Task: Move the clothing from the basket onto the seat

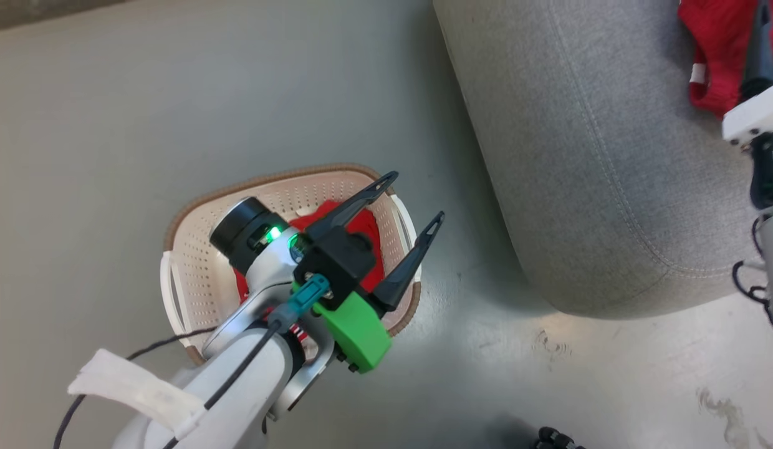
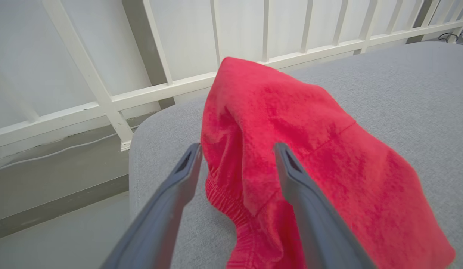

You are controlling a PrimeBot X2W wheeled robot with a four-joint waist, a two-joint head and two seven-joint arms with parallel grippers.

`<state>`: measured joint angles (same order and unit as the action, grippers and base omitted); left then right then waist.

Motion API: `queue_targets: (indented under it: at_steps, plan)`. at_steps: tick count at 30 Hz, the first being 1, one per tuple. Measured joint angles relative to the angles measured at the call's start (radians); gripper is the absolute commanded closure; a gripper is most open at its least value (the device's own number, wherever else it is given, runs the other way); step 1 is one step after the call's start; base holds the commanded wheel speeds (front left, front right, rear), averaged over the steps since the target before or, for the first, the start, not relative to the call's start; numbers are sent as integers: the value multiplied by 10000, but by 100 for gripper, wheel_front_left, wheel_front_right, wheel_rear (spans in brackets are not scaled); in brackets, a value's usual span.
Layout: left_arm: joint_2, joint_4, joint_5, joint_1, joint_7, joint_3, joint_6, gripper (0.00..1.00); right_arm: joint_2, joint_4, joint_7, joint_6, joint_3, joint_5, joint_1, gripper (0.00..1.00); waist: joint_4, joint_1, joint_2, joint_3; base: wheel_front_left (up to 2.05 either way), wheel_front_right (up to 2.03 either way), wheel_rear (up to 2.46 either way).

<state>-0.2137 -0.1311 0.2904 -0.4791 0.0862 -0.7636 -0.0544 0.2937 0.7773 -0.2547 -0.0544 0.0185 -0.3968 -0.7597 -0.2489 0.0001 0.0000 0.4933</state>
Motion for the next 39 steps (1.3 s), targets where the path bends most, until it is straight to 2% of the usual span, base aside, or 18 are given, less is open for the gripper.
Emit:
queue_targets:
  at_steps: [10,20,39]
  plan:
    - [96,556,211,576,-623,644,579,0,-328,-1384,0,-263,247,387,1045,0,270,-1,0,-881,0,0,0]
    - [140,1170,623,1408,-1325,1703,1390,0,-961,-2230,0,-422,966,817,2577,0,981,-1,0,-1833,0,0,0]
    - [92,1923,951,3212,-2071,3760,1726,0,-1475,-3463,0,-372,1498,1231,4555,0,1875,-1,0,-3492,0,0,0]
